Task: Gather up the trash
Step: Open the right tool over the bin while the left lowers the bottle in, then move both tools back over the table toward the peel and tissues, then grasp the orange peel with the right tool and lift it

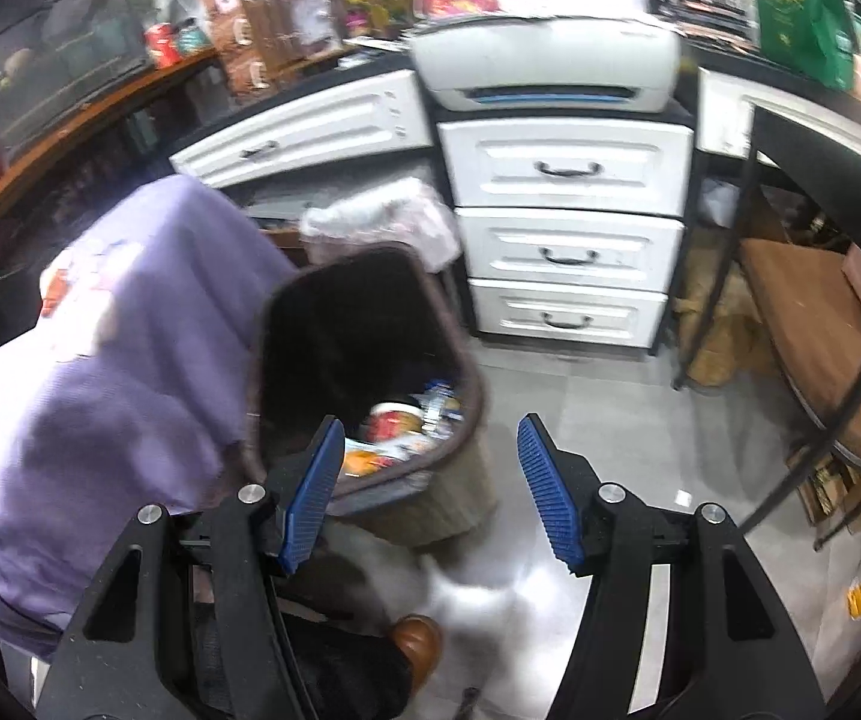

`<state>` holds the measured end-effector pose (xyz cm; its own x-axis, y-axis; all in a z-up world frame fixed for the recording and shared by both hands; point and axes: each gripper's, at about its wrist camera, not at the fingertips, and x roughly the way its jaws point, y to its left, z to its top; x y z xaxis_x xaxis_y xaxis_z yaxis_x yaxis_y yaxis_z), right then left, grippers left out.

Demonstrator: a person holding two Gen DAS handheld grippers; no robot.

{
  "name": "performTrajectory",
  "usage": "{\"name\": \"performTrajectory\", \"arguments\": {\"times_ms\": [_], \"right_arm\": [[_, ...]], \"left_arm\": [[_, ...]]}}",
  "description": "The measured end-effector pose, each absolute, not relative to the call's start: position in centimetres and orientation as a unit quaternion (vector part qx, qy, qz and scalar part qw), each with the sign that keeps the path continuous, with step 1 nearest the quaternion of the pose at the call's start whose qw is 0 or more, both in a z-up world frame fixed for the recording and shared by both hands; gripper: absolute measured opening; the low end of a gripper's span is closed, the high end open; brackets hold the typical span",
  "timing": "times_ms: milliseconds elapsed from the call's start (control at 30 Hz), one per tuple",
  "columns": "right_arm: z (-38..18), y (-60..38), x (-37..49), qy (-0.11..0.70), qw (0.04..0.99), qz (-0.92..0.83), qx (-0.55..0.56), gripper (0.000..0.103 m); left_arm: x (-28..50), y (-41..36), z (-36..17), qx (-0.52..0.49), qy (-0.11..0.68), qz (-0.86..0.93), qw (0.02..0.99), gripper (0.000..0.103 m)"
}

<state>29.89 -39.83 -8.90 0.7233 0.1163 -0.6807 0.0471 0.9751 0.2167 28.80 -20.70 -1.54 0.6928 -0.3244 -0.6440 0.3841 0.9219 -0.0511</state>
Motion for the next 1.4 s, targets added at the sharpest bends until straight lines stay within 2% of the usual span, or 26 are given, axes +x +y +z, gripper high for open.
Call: {"name": "performTrajectory", "arguments": {"times_ms": [633,767,1133,1400], "right_arm": [[-1.6,-19.2,35.1,0.355,0.905,0.234,0.015,0.061],[-0.1,-14.8,37.4,0.358,0.897,0.258,-0.009,0.067],[-1.0,-7.3,43.7,0.397,0.878,0.259,-0.068,0.067],[-2.8,-4.4,46.6,0.416,0.868,0.246,-0.116,0.067]], "left_arm": [[29.2,-2.5,6.5,0.044,0.283,0.018,0.958,0.098],[31.2,1.0,7.1,0.062,0.286,0.051,0.955,0.097],[37.5,9.7,4.1,0.078,0.345,0.100,0.930,0.098],[39.7,13.9,1.3,0.037,0.381,0.102,0.918,0.098]]}}
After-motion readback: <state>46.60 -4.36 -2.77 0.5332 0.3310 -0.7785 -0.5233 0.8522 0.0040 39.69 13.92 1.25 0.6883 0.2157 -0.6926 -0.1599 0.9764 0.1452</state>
